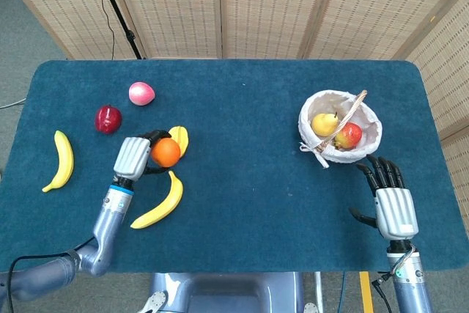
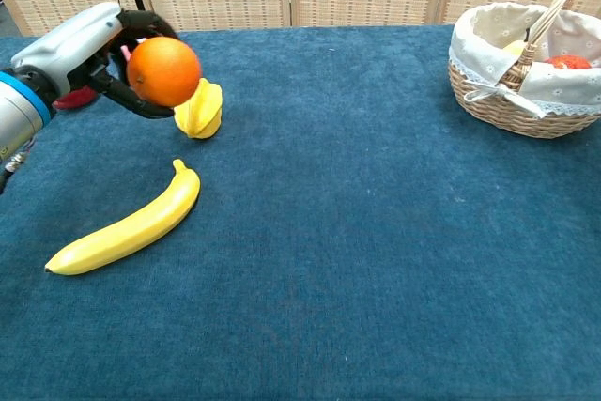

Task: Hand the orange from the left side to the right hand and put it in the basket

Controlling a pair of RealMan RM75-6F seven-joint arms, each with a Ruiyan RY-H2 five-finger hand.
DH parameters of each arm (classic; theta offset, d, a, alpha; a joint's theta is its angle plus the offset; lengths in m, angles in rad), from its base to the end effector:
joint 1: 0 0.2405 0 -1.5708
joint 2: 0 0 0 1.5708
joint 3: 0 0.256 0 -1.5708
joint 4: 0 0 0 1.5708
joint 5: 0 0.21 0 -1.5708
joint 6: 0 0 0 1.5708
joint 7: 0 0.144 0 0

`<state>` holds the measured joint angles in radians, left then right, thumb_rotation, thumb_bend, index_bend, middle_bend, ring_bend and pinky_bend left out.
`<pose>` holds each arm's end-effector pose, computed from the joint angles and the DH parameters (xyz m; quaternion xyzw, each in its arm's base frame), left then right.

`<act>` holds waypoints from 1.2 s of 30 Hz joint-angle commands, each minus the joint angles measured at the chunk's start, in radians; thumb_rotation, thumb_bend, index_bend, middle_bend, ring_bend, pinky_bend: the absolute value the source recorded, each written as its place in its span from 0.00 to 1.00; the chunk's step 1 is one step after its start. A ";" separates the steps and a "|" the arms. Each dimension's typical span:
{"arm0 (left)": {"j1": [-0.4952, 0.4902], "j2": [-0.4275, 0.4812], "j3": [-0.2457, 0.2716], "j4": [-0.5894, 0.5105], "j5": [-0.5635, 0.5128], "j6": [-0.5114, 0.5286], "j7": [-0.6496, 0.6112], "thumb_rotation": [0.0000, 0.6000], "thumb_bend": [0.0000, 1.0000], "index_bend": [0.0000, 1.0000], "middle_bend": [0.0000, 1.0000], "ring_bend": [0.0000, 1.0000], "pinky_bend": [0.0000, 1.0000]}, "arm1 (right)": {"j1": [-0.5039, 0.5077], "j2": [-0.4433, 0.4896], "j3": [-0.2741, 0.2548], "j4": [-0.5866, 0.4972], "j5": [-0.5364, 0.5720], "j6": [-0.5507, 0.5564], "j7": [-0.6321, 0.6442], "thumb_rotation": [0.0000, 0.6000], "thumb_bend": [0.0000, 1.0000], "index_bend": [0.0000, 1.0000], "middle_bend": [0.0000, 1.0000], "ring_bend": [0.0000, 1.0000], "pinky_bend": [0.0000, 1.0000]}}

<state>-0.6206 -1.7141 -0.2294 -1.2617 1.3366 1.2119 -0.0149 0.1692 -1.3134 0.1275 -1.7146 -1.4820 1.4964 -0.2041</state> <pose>-0.1646 0.3413 -0.0122 -0.6173 -0.4102 -0.5250 0.4184 -0.2475 -0.2146 0.1071 0.5741 -0.3754 0.4599 0.5639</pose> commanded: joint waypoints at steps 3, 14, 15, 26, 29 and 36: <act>-0.019 0.099 0.010 -0.335 -0.047 -0.053 0.242 1.00 0.21 0.68 0.60 0.49 0.57 | -0.004 0.003 0.003 -0.002 0.001 0.008 0.001 1.00 0.00 0.19 0.09 0.08 0.08; -0.115 -0.043 -0.022 -0.290 -0.144 -0.156 0.312 1.00 0.21 0.68 0.60 0.49 0.57 | -0.012 0.015 0.002 -0.014 -0.013 0.027 0.011 1.00 0.00 0.19 0.09 0.08 0.08; -0.128 -0.063 -0.029 -0.268 -0.156 -0.171 0.305 1.00 0.21 0.68 0.60 0.49 0.57 | -0.014 0.017 0.003 -0.016 -0.014 0.030 0.011 1.00 0.00 0.19 0.09 0.08 0.08; -0.245 -0.235 -0.088 -0.100 -0.238 -0.276 0.281 1.00 0.21 0.68 0.60 0.49 0.57 | -0.021 0.027 0.003 -0.025 -0.019 0.039 0.016 1.00 0.00 0.19 0.09 0.08 0.08; -0.262 -0.271 -0.084 -0.052 -0.247 -0.288 0.279 1.00 0.21 0.68 0.60 0.49 0.57 | -0.024 0.030 0.004 -0.027 -0.018 0.044 0.020 1.00 0.00 0.19 0.09 0.08 0.08; -0.281 -0.317 -0.054 0.028 -0.267 -0.333 0.286 1.00 0.21 0.66 0.58 0.46 0.57 | -0.028 0.037 0.006 -0.029 -0.018 0.048 0.034 1.00 0.00 0.19 0.09 0.08 0.08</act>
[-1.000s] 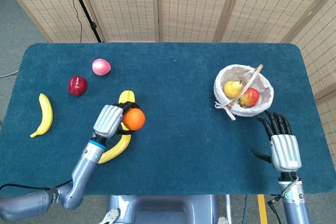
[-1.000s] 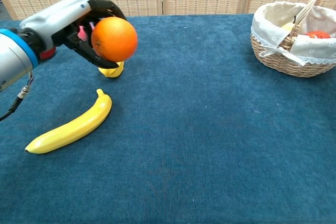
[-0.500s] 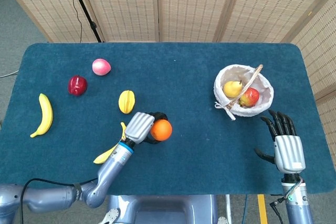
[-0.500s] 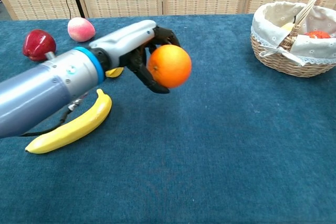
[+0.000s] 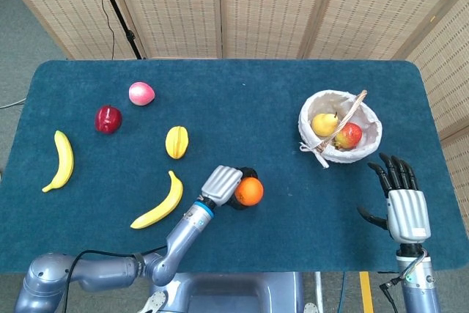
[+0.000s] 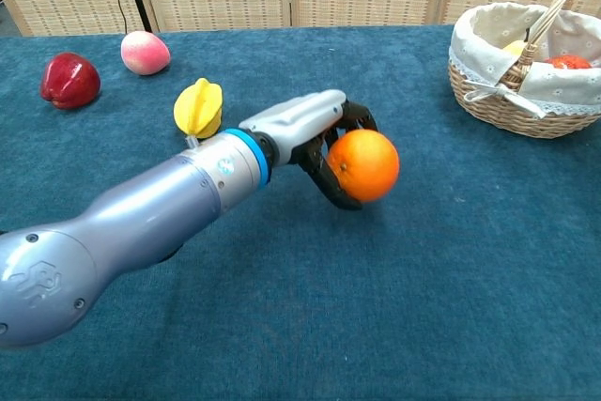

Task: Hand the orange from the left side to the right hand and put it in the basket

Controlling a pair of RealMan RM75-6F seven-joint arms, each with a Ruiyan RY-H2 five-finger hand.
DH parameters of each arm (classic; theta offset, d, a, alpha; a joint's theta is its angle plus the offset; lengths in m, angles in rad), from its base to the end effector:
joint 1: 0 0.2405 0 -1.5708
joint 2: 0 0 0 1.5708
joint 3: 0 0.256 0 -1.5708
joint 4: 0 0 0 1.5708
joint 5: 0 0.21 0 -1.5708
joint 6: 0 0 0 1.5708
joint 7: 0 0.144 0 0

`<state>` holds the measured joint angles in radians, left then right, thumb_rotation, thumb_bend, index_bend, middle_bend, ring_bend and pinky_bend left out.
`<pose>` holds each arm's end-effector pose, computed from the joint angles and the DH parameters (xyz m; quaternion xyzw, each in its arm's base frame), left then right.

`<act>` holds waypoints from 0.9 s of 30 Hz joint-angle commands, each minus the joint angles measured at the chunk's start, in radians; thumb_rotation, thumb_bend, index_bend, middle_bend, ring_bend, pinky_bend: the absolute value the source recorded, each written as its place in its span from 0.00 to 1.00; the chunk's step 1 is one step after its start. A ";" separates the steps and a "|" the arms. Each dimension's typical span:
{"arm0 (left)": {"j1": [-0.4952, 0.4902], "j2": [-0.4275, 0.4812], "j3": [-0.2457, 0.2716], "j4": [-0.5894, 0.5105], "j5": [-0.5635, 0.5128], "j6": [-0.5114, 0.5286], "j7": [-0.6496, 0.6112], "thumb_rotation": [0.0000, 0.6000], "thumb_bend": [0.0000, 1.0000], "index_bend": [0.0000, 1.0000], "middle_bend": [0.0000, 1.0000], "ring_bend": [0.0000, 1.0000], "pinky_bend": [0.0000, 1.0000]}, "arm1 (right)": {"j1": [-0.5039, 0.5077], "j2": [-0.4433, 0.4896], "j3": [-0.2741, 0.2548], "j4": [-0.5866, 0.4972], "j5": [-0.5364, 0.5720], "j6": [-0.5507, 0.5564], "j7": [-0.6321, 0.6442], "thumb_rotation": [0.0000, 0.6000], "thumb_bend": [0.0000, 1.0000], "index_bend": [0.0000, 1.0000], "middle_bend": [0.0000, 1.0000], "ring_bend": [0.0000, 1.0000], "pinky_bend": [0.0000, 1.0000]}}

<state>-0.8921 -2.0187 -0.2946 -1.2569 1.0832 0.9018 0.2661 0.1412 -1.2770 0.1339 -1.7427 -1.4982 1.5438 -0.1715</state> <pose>-0.0287 0.3118 -0.1375 -0.7202 -0.4617 -0.4418 0.2700 -0.2485 -0.2077 0.1238 0.5543 -0.3713 0.4768 0.5723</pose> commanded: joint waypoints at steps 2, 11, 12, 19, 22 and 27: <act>-0.016 -0.017 0.017 0.042 -0.023 -0.047 0.004 1.00 0.21 0.62 0.52 0.42 0.55 | -0.001 0.002 -0.001 -0.001 -0.005 0.002 0.001 1.00 0.00 0.19 0.09 0.08 0.08; -0.042 -0.003 0.019 0.075 -0.044 -0.104 0.014 1.00 0.07 0.13 0.02 0.01 0.02 | -0.003 0.004 0.000 -0.001 -0.006 0.004 0.003 1.00 0.00 0.19 0.09 0.08 0.08; -0.042 0.003 0.017 0.067 -0.041 -0.099 0.015 1.00 0.06 0.08 0.00 0.00 0.00 | -0.003 0.003 0.000 0.000 -0.006 0.003 0.004 1.00 0.00 0.19 0.09 0.08 0.08; -0.032 0.063 0.010 -0.022 -0.028 -0.053 0.045 1.00 0.05 0.04 0.00 0.00 0.00 | 0.000 0.001 0.001 0.003 -0.001 -0.004 0.001 1.00 0.00 0.19 0.09 0.08 0.08; -0.015 0.130 0.008 -0.127 -0.041 -0.001 0.116 1.00 0.05 0.04 0.00 0.00 0.00 | 0.003 -0.003 0.000 0.004 -0.002 -0.010 -0.005 1.00 0.00 0.19 0.09 0.08 0.08; 0.012 0.227 0.013 -0.292 -0.096 0.066 0.225 1.00 0.05 0.04 0.00 0.00 0.00 | 0.004 -0.006 0.000 0.005 0.002 -0.014 -0.005 1.00 0.00 0.19 0.09 0.08 0.08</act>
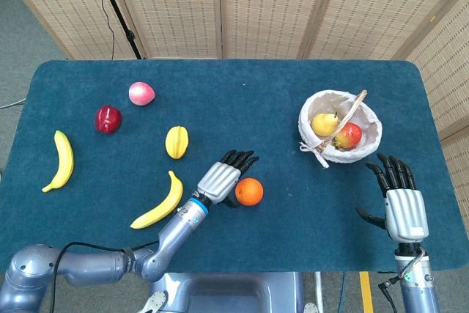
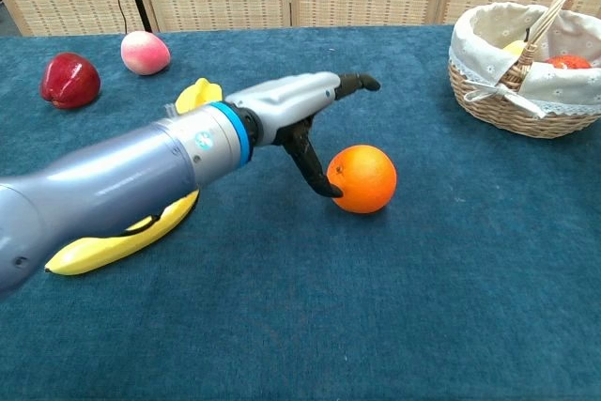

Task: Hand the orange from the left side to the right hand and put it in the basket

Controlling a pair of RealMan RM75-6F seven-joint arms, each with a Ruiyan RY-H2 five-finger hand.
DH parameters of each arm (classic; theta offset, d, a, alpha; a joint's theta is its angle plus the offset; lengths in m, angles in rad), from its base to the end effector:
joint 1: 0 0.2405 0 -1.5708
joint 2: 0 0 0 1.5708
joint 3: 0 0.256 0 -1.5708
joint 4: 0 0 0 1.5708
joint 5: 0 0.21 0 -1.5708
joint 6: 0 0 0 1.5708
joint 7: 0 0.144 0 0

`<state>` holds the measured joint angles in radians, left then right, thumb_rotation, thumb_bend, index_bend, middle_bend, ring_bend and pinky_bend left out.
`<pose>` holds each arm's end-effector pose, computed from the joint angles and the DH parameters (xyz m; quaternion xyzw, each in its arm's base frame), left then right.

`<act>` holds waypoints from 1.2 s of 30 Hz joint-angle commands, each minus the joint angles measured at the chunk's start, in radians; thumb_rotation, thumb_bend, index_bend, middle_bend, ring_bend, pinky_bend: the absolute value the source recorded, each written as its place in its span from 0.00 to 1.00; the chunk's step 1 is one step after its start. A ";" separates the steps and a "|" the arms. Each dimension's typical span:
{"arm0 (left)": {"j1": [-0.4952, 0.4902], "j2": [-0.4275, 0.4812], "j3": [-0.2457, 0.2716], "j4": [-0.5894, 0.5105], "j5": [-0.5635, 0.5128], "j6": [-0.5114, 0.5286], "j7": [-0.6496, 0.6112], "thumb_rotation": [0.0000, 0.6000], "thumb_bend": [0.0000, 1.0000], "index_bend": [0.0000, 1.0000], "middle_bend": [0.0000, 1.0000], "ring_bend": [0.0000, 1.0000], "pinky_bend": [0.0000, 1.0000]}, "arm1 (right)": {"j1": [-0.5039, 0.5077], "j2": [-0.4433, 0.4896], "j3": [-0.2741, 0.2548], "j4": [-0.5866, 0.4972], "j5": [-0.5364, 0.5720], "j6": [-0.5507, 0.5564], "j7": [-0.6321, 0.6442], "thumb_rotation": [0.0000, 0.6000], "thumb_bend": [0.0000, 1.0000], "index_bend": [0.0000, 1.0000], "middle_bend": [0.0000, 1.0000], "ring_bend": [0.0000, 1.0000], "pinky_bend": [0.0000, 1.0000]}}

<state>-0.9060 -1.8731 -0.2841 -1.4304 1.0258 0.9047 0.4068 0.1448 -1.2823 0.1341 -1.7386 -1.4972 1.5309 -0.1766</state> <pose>-0.0272 0.3162 -0.1033 -0.7512 -0.4158 -0.4267 0.2840 -0.2483 -0.2089 0.1207 0.5589 -0.3728 0.4733 0.5698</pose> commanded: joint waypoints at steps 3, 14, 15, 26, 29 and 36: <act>0.059 0.159 0.021 -0.233 -0.052 0.120 0.133 1.00 0.05 0.04 0.00 0.00 0.00 | 0.002 -0.002 0.001 0.006 0.008 -0.007 0.003 1.00 0.00 0.19 0.09 0.08 0.08; 0.311 0.466 0.203 -0.537 0.138 0.405 0.090 1.00 0.05 0.04 0.00 0.00 0.00 | 0.018 -0.022 -0.003 0.028 0.006 -0.032 -0.001 1.00 0.00 0.18 0.09 0.08 0.08; 0.326 0.480 0.214 -0.545 0.152 0.418 0.079 1.00 0.05 0.04 0.00 0.00 0.00 | 0.019 -0.023 -0.003 0.028 0.005 -0.034 -0.002 1.00 0.00 0.18 0.09 0.08 0.08; 0.521 0.610 0.353 -0.573 0.323 0.598 -0.043 1.00 0.05 0.05 0.00 0.00 0.00 | 0.033 -0.029 -0.021 0.025 -0.006 -0.066 -0.005 1.00 0.00 0.17 0.05 0.03 0.05; 0.576 0.627 0.390 -0.548 0.358 0.642 -0.085 1.00 0.05 0.06 0.00 0.00 0.00 | 0.038 -0.021 -0.034 0.014 -0.014 -0.086 0.005 1.00 0.00 0.16 0.04 0.02 0.04; 0.657 0.650 0.426 -0.518 0.385 0.688 -0.151 1.00 0.05 0.06 0.00 0.00 0.00 | 0.045 0.021 -0.095 -0.039 -0.045 -0.151 0.004 1.00 0.00 0.11 0.01 0.00 0.03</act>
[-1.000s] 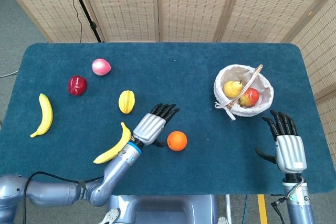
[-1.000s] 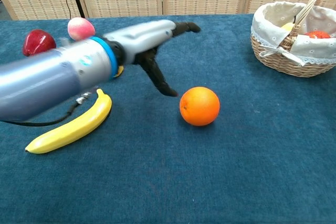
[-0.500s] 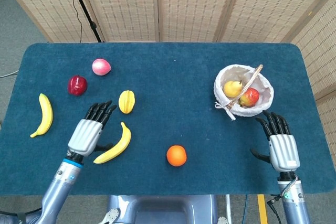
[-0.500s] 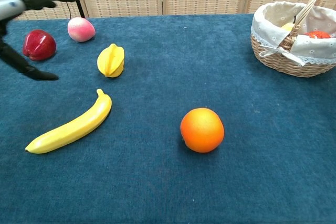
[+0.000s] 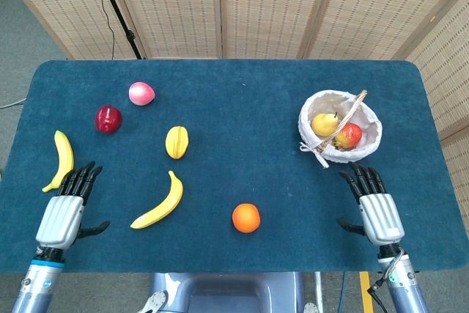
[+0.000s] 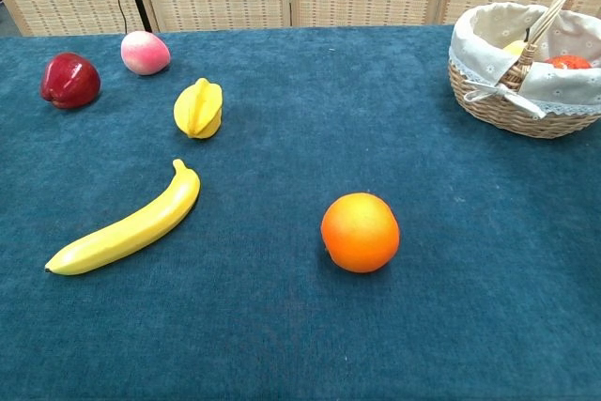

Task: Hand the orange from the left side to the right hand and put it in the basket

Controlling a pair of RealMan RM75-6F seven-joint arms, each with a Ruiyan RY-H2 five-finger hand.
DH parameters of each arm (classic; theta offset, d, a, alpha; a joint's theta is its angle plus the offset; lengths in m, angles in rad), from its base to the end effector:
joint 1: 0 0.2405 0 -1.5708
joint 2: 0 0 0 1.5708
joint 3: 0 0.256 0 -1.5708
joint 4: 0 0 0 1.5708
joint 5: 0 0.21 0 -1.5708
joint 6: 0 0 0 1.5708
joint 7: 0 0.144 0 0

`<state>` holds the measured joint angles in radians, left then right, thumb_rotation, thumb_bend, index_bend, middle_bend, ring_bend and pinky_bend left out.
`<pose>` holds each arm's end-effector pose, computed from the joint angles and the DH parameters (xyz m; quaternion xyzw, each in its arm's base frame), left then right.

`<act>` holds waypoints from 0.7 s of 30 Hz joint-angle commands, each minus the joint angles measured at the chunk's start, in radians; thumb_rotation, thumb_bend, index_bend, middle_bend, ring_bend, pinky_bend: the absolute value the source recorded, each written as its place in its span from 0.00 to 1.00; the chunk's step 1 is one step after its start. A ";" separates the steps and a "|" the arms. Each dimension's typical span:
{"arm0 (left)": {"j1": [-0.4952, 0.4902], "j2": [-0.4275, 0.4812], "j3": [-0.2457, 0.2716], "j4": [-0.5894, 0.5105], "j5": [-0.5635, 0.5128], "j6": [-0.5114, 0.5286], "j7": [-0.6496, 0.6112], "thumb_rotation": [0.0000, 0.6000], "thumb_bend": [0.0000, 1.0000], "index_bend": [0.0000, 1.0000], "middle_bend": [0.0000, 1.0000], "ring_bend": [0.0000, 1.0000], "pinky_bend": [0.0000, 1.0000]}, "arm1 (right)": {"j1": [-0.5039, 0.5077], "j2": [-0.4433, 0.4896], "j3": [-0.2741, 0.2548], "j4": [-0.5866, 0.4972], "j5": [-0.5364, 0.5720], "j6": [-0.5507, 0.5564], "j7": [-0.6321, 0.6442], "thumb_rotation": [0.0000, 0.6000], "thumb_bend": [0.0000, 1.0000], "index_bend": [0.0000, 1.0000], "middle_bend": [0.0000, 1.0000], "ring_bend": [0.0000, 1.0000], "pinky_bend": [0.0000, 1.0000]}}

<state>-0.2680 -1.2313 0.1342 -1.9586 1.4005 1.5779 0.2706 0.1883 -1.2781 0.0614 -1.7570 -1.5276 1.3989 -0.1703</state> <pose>-0.2220 0.1787 0.0997 -0.6033 -0.4455 -0.4197 0.5113 -0.2395 -0.2041 0.0905 0.6243 -0.4049 0.4407 0.5021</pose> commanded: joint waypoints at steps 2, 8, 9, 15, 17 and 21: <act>0.031 0.007 0.005 0.020 0.021 0.025 -0.015 1.00 0.05 0.06 0.00 0.00 0.00 | 0.002 0.034 -0.049 -0.050 -0.032 -0.040 -0.004 1.00 0.00 0.09 0.01 0.00 0.03; 0.049 0.011 -0.009 0.026 0.047 0.023 -0.025 1.00 0.05 0.06 0.00 0.00 0.00 | 0.019 0.042 -0.120 -0.117 -0.072 -0.127 -0.024 1.00 0.00 0.01 0.00 0.00 0.03; 0.052 0.011 -0.011 0.027 0.047 0.022 -0.025 1.00 0.05 0.06 0.00 0.00 0.00 | 0.023 0.034 -0.125 -0.121 -0.074 -0.141 -0.032 1.00 0.00 0.00 0.00 0.00 0.03; 0.066 0.015 -0.029 0.029 0.046 0.012 -0.030 1.00 0.05 0.06 0.00 0.00 0.00 | 0.067 -0.074 -0.117 -0.119 -0.039 -0.238 -0.054 1.00 0.00 0.00 0.00 0.00 0.03; 0.070 0.016 -0.034 0.030 0.046 0.008 -0.032 1.00 0.05 0.06 0.00 0.00 0.00 | 0.084 -0.115 -0.107 -0.109 -0.014 -0.272 -0.022 1.00 0.00 0.00 0.00 0.00 0.03; 0.074 0.018 -0.045 0.034 0.041 -0.004 -0.035 1.00 0.05 0.06 0.00 0.00 0.00 | 0.112 -0.184 -0.078 -0.062 0.021 -0.310 0.021 1.00 0.00 0.00 0.00 0.00 0.03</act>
<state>-0.1943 -1.2137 0.0905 -1.9251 1.4419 1.5749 0.2361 0.2806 -1.4288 -0.0350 -1.8456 -1.5294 1.1121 -0.1720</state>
